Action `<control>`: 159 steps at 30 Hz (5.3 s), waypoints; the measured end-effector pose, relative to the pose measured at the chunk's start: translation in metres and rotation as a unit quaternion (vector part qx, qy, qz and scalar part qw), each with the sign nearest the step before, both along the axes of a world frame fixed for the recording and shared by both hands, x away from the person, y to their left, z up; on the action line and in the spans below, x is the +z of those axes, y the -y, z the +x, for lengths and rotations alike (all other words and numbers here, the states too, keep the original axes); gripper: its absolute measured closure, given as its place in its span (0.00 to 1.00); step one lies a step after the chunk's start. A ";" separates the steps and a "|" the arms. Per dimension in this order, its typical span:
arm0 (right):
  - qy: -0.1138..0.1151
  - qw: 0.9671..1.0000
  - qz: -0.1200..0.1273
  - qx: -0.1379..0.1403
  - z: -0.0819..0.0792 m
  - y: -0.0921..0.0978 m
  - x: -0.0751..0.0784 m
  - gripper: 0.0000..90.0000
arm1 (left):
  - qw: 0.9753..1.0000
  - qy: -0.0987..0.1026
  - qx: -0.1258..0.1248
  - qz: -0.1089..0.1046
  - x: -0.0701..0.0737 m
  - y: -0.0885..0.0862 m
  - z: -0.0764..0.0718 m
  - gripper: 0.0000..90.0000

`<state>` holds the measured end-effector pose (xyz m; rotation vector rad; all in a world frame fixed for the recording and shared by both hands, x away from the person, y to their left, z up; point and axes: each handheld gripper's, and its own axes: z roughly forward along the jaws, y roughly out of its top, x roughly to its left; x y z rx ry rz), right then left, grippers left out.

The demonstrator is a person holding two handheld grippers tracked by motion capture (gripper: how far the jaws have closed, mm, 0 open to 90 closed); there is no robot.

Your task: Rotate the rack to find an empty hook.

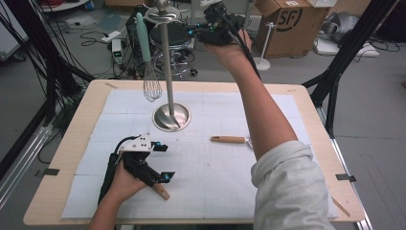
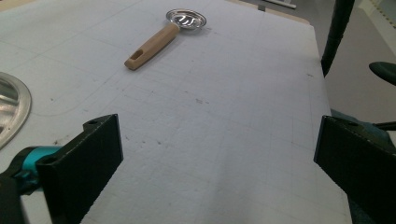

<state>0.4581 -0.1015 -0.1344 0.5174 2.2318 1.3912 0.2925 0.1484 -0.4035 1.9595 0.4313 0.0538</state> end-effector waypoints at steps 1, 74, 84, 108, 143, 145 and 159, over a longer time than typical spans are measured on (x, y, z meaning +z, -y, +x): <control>0.002 1.000 0.007 -0.002 0.001 0.002 0.001 0.99 | 1.000 -0.001 0.000 0.000 0.000 0.000 0.000 0.02; -0.074 0.992 0.028 0.102 -0.068 0.069 -0.111 0.49 | 1.000 -0.007 -0.005 0.011 -0.006 0.006 -0.001 0.02; -0.102 0.989 0.046 0.095 -0.082 0.089 -0.142 0.40 | 1.000 -0.007 -0.006 0.008 -0.005 0.006 -0.001 0.02; -0.163 0.986 0.024 0.032 -0.119 0.125 -0.223 0.28 | 1.000 -0.007 -0.008 0.012 -0.006 0.009 -0.001 0.02; -0.189 0.980 0.050 -0.031 -0.165 0.180 -0.294 0.21 | 1.000 -0.012 -0.002 0.019 -0.010 0.008 0.000 0.02; -0.194 0.979 0.044 -0.031 -0.167 0.182 -0.297 0.21 | 1.000 -0.012 -0.001 0.021 -0.010 0.008 0.000 0.02; -0.183 0.981 0.066 -0.018 -0.174 0.187 -0.296 0.18 | 1.000 -0.011 0.002 0.013 -0.010 0.007 -0.001 0.02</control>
